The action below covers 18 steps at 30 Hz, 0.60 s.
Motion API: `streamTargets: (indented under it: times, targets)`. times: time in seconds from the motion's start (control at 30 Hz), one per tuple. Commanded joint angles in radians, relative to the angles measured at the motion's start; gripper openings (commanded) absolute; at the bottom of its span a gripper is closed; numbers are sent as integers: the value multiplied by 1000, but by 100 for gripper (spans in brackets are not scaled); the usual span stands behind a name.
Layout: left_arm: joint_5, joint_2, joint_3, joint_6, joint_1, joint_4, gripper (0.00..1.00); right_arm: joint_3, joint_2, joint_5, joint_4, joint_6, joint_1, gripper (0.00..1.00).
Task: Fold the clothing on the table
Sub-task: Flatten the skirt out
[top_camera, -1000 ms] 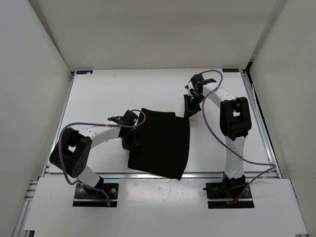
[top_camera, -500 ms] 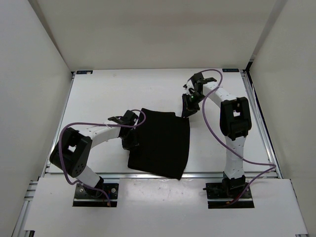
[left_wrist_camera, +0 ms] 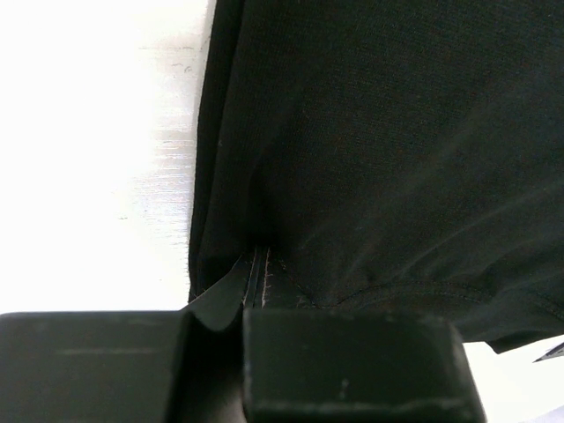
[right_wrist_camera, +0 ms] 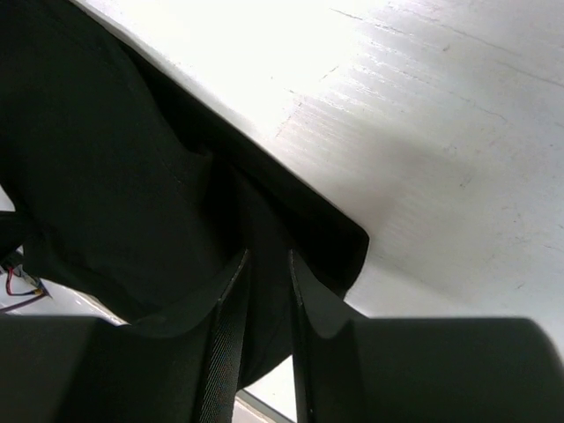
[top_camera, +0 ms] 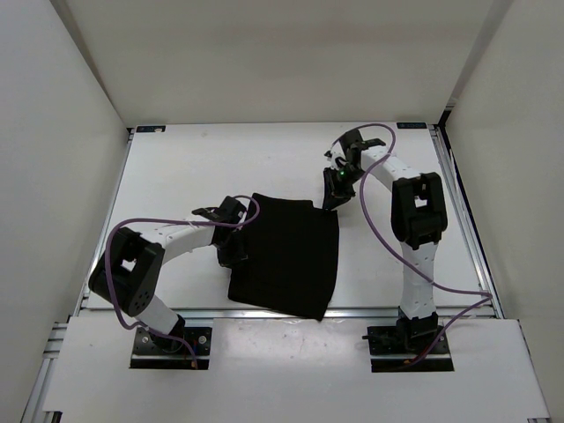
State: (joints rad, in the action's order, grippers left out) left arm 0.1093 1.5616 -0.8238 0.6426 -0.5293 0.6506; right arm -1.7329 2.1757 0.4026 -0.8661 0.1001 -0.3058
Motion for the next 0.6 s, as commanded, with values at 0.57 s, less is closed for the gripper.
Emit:
streamTargets:
  times: [0.57]
  targets:
    - [-77,-3,84,-37,35,4,0,44,-34,-8,12,-40,-19,29]
